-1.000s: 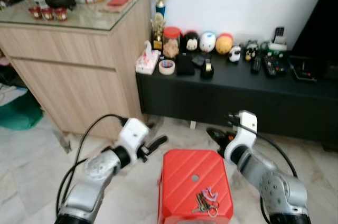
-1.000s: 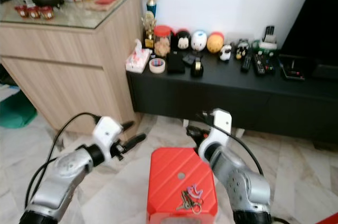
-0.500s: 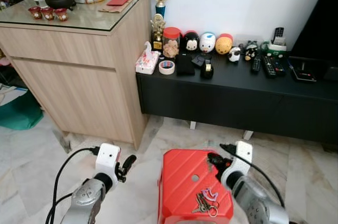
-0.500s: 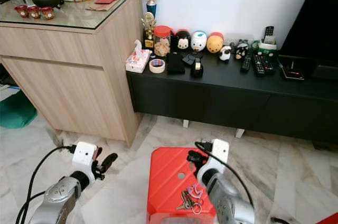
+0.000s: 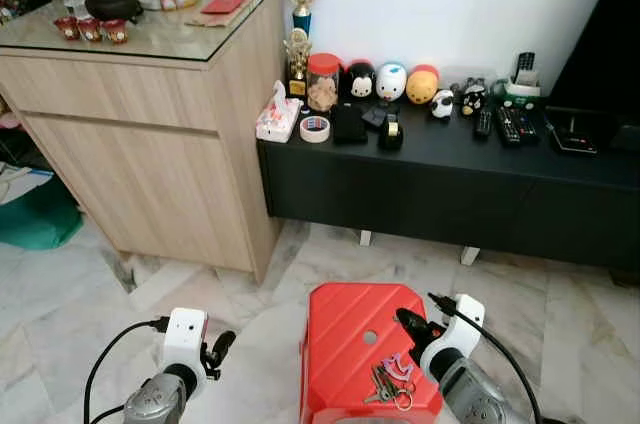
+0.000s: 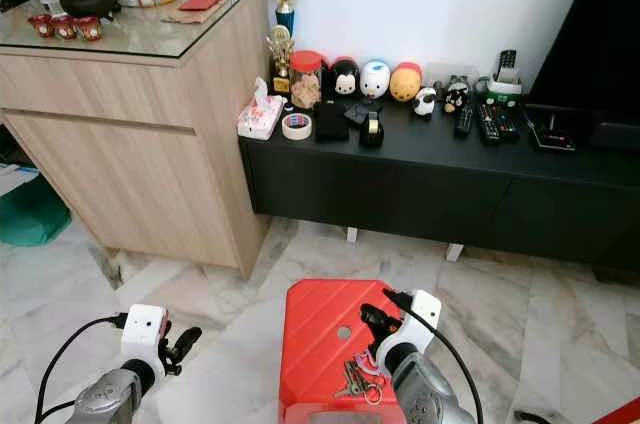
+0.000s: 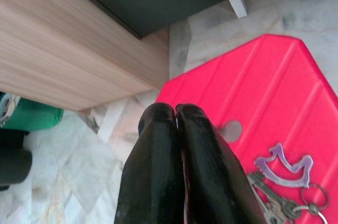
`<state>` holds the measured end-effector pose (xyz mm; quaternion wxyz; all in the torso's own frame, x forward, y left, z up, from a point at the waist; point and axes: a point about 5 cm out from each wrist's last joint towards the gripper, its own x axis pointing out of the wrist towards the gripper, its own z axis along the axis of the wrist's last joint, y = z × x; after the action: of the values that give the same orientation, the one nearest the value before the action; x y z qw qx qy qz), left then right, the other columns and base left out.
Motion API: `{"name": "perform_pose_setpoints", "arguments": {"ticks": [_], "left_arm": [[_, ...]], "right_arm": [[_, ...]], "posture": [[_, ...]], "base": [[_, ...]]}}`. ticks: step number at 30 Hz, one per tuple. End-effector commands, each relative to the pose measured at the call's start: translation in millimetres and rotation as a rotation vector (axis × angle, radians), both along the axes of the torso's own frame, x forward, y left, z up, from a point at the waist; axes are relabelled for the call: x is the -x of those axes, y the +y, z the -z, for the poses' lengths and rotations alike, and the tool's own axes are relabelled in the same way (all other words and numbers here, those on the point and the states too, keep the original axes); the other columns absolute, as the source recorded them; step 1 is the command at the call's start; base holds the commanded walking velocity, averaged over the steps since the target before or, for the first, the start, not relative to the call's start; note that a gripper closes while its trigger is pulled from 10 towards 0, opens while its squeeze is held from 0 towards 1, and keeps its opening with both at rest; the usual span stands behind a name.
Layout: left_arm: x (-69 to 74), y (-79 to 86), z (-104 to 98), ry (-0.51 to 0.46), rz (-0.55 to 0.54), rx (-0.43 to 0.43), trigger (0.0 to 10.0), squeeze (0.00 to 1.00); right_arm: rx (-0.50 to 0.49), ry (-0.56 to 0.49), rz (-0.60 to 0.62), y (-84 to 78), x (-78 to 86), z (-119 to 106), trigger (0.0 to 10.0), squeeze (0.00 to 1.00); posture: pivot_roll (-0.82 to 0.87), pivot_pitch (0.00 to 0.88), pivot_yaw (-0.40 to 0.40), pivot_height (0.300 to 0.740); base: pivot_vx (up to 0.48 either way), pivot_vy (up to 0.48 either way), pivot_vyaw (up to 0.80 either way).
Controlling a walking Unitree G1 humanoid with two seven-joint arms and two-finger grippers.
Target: Hang keys on a hook
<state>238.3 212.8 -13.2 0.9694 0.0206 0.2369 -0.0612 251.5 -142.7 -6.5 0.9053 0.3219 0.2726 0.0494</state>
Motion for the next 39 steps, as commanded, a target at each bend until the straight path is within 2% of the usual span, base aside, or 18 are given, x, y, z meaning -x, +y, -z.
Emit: {"name": "perform_pose_setpoints", "arguments": {"ticks": [1, 11, 39], "left_arm": [[-0.6, -1.2, 1, -0.007, -0.006, 0.02, 10.0, 0.0], [-2.2, -7.5, 0, -0.024, 0.046, 0.049, 10.0, 0.0], [-2.8, -10.8, 0, -0.04, 0.078, 0.052, 10.0, 0.0]], "right_arm": [[-0.02, -0.017, 0.014, 1.5, -4.6, -3, 10.0, 0.0], [-0.039, -0.051, 0.015, 6.5, -10.0, -5, 10.0, 0.0], [-0.031, -0.091, 0.017, 3.0, -19.3, -16, 10.0, 0.0]], "posture": [[0.03, 0.0, 0.005, 0.74], [0.02, 0.0, 0.014, 0.74], [0.03, 0.0, 0.006, 0.74]], "base": [[0.0, 0.0, 0.0], [-0.176, 0.0, 0.0], [-0.288, 0.0, 0.0]]}}
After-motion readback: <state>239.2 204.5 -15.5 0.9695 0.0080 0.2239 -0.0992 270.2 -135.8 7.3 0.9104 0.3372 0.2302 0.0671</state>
